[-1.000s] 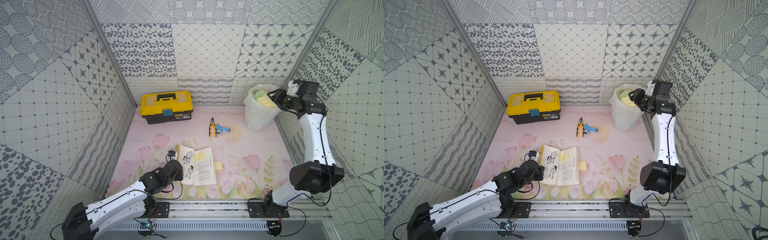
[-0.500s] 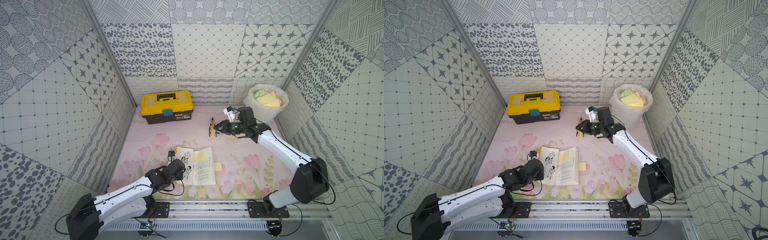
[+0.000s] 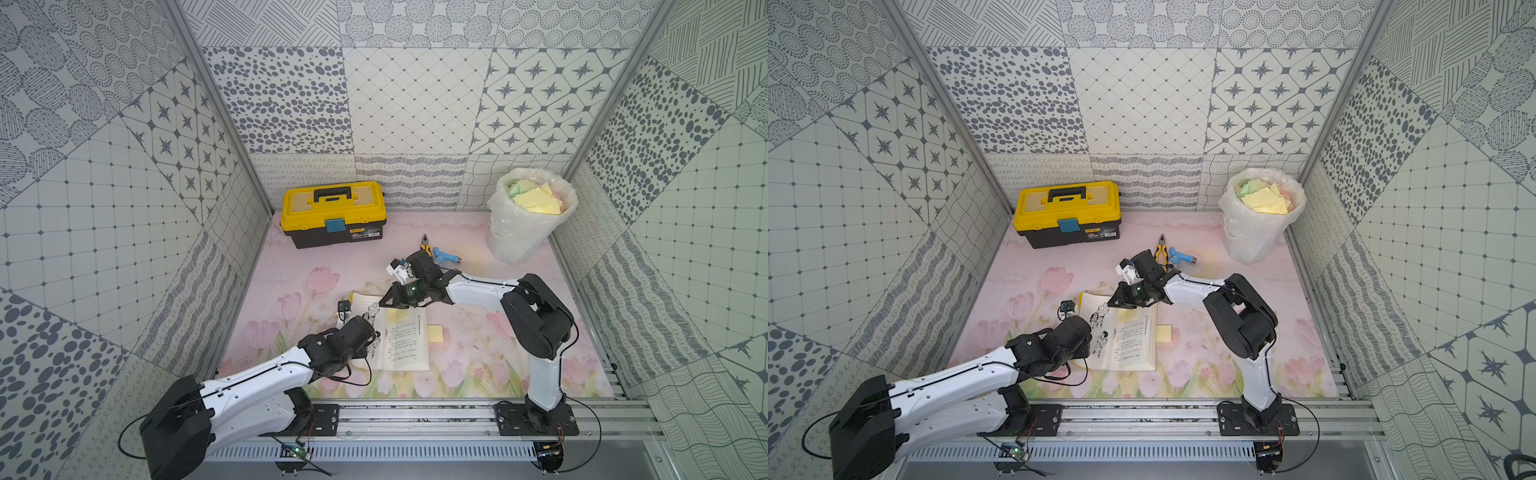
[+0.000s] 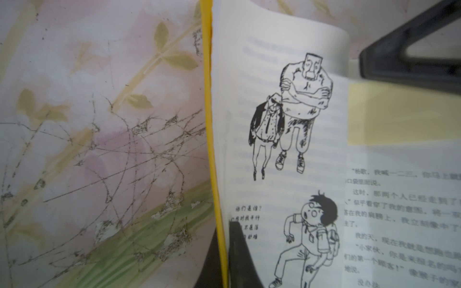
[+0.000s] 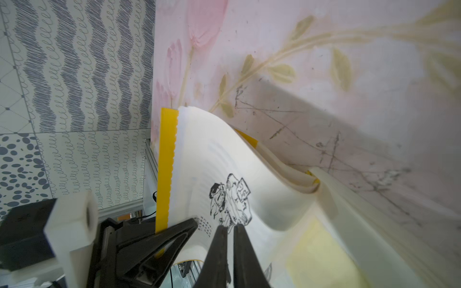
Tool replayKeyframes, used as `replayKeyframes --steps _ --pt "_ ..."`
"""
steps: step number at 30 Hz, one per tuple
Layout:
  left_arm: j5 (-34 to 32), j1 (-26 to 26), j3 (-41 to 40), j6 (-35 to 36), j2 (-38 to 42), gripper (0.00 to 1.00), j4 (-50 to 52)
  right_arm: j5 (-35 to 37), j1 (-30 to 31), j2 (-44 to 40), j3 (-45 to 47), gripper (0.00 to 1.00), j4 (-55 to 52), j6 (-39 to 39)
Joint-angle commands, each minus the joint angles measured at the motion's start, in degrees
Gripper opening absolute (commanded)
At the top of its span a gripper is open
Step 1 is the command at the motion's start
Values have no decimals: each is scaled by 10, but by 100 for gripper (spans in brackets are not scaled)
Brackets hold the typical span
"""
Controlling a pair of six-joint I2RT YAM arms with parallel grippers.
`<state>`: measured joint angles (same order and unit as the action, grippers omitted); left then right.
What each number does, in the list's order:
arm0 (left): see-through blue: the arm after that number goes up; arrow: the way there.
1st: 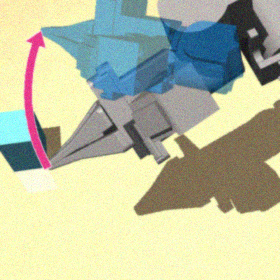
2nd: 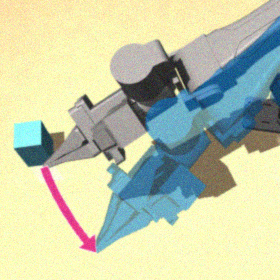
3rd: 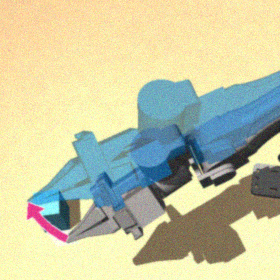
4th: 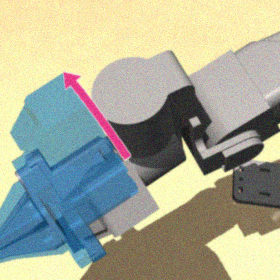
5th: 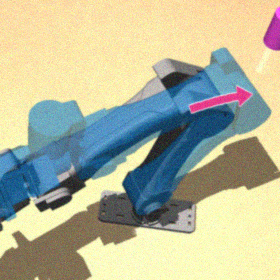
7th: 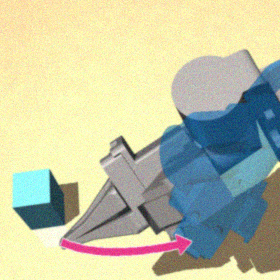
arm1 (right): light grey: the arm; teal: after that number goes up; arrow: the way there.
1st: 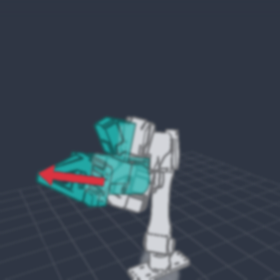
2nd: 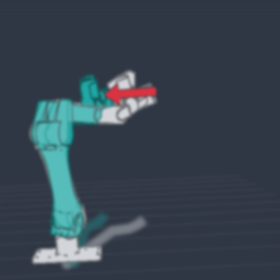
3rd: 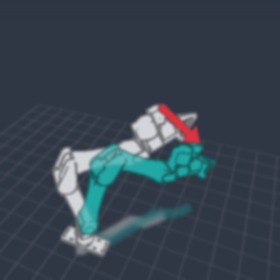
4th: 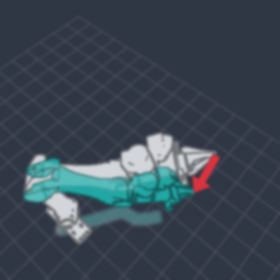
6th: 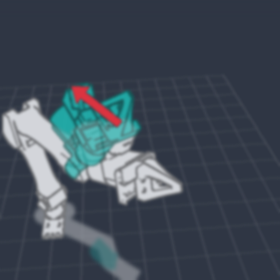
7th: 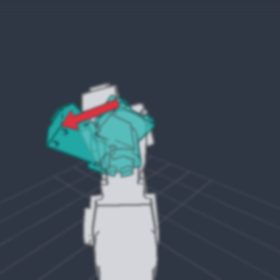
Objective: Peel off the used sticky note
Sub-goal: Adjust the book at the center of the board.
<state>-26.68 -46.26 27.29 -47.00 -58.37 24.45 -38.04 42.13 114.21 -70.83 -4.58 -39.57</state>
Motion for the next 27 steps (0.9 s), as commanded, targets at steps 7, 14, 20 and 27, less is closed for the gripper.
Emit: replayKeyframes --steps 7,14,20,27 --pt "-29 4 26 -54 1 40 100 0 2 55 -14 10 38 -4" --pt "7 4 42 -19 127 77 136 9 5 72 -9 11 57 -18" --pt "95 4 35 59 210 80 51 10 12 94 -12 11 79 -38" --pt "216 4 -22 82 131 72 -147 13 12 103 -10 11 100 -57"
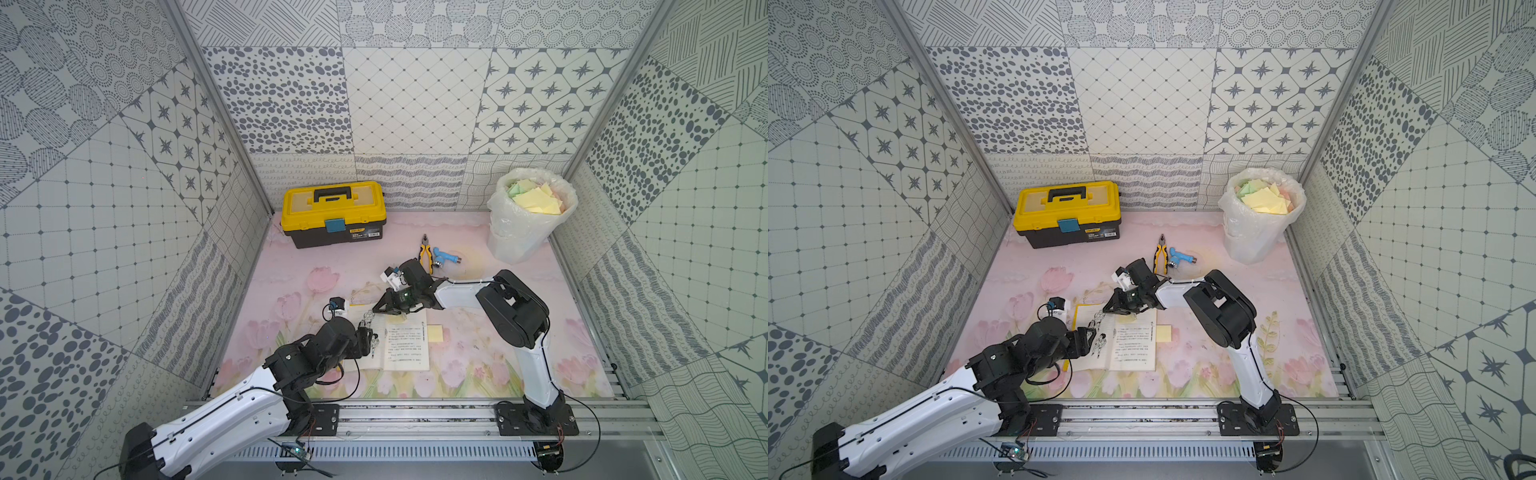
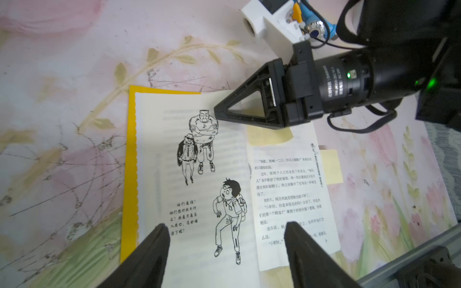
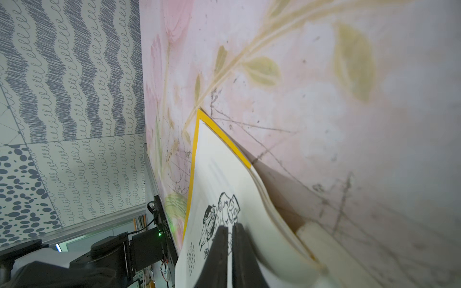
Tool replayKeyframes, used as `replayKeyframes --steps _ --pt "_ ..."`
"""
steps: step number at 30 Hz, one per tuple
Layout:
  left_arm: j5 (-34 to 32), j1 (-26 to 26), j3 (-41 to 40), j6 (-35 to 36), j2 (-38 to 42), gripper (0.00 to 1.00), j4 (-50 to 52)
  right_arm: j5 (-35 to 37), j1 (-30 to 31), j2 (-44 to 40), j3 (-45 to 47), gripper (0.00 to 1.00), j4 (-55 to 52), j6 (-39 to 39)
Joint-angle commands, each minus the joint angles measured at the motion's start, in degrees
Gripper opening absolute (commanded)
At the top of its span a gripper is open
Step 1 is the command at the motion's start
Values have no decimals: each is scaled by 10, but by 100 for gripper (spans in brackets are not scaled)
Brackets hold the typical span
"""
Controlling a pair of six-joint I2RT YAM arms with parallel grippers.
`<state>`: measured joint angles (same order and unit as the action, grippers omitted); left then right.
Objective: Peel off the used sticky note
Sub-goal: Adjust the book at the center of the board.
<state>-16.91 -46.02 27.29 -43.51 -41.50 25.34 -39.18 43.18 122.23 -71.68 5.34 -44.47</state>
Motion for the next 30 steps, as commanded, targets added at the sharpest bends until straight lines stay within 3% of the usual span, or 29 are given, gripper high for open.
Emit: replayKeyframes --steps 1,10,15,20,24,30 --pt "130 2 -26 47 -57 69 -184 25 1 24 -1 11 2 -9" --pt "183 3 -14 59 -223 45 -341 22 1 24 5 11 7 -12" --pt "175 8 10 62 -295 23 -343 22 1 18 9 11 9 -13" --pt "155 35 -14 27 -329 8 -345 25 0 8 16 11 7 -12" --pt "182 76 -51 -6 -371 0 -386 23 -4 -5 19 11 3 -11" --pt "223 97 -72 -22 -441 0 -456 28 -16 -55 25 15 -26 -1"
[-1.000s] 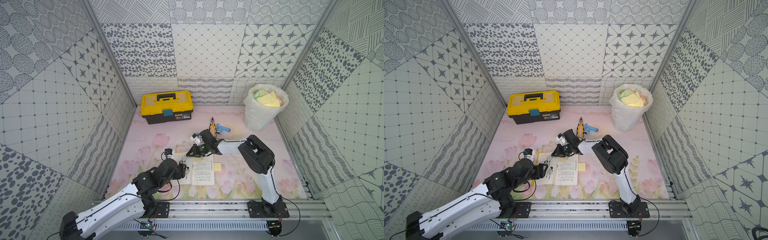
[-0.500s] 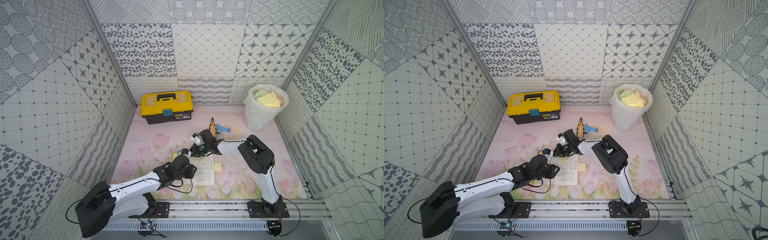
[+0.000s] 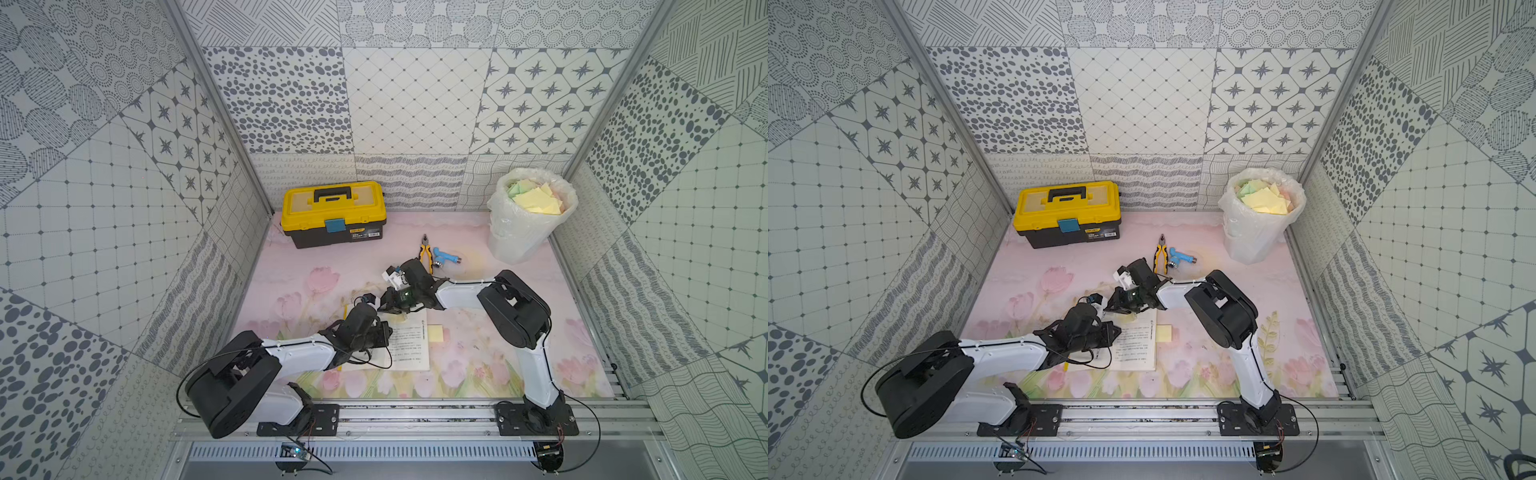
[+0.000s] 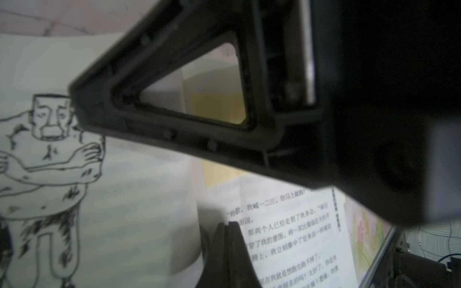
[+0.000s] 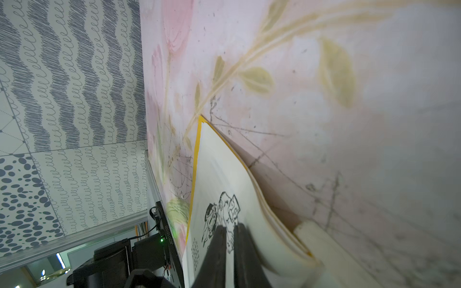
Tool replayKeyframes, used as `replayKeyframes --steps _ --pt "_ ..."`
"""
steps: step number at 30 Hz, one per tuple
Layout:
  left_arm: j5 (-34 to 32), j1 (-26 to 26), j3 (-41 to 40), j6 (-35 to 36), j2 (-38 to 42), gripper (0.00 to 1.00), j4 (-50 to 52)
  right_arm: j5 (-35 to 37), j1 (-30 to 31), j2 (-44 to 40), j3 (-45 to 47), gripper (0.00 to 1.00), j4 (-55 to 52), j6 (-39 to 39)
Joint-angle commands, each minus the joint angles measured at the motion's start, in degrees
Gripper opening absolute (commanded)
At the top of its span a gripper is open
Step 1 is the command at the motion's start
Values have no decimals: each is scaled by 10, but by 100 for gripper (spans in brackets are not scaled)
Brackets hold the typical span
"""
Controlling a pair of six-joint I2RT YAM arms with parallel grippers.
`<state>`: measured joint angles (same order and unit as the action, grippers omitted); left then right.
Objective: Peel off the used sticky note
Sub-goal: Adjust the book at the center of the board.
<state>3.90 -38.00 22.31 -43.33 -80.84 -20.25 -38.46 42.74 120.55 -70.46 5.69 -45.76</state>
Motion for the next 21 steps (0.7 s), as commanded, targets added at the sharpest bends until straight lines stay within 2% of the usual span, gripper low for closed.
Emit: replayKeyframes --steps 1,10,21 --pt "16 17 -21 -23 -53 0 -3 25 -14 -52 14 16 -38 14" --pt "2 19 -17 4 -31 0 27 71 -56 -180 51 31 -135 37" --pt "-3 20 -2 64 -15 0 76 114 -56 -242 123 40 -188 28"
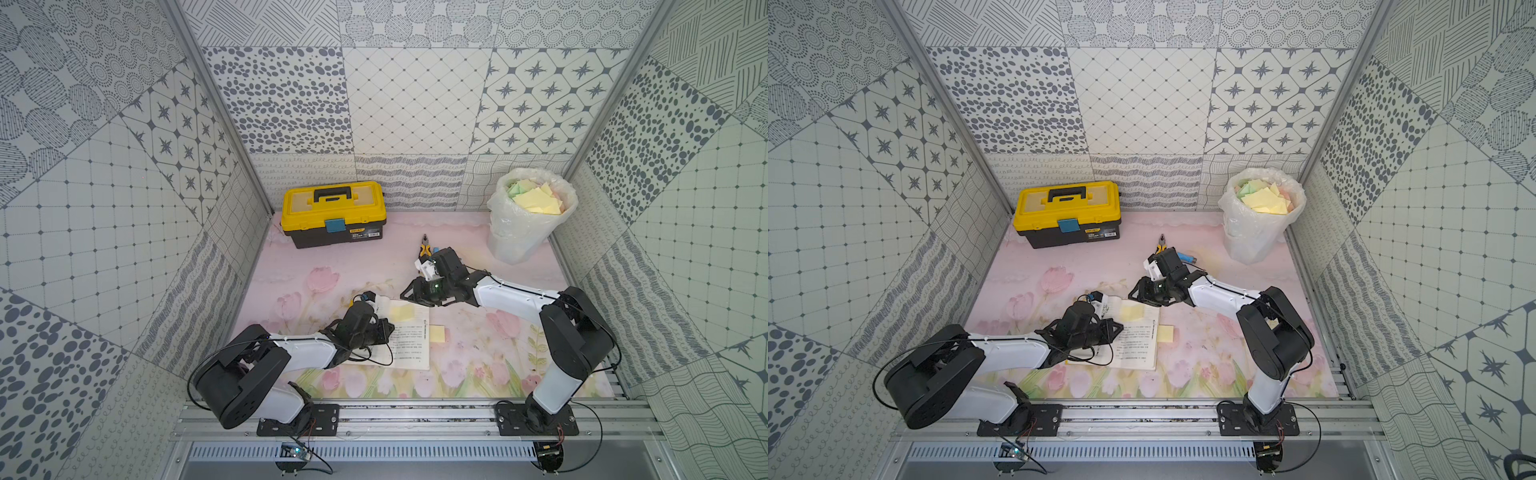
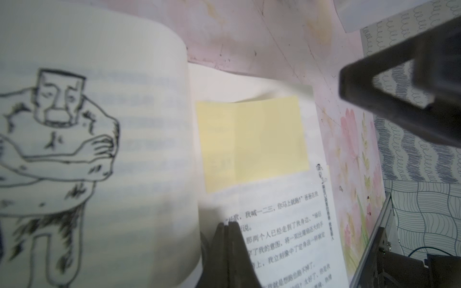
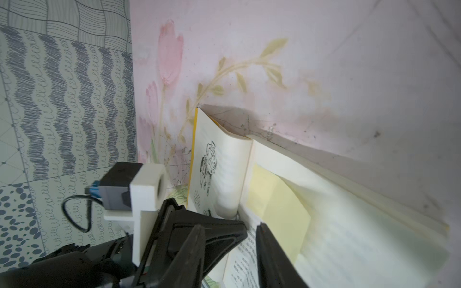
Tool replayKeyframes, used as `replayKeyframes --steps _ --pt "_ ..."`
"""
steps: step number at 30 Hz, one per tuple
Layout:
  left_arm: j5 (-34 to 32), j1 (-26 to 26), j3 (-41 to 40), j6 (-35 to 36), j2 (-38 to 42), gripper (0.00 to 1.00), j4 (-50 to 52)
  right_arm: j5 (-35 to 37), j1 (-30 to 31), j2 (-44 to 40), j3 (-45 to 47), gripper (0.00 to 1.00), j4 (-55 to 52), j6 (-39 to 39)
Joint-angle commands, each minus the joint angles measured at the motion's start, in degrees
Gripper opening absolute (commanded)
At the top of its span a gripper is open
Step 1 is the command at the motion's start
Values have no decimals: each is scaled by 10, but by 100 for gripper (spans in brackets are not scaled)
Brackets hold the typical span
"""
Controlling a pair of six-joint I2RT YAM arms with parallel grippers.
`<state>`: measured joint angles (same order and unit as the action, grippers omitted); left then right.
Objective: Peel off the used sticky note
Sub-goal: Adjust the book at the center of the board, then tear off the note from the book.
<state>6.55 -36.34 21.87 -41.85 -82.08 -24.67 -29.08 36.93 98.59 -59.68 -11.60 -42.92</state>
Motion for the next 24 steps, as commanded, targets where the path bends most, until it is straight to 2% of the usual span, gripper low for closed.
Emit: replayKeyframes --steps 1,13,24 --pt "-31 3 5 53 -6 0 124 19 2 -23 21 40 -14 -3" --pt "-29 2 12 69 1 0 146 24 7 -23 42 44 -25 -13" --pt "-35 2 43 94 47 0 257 -1 19 16 26 42 -7 -25"
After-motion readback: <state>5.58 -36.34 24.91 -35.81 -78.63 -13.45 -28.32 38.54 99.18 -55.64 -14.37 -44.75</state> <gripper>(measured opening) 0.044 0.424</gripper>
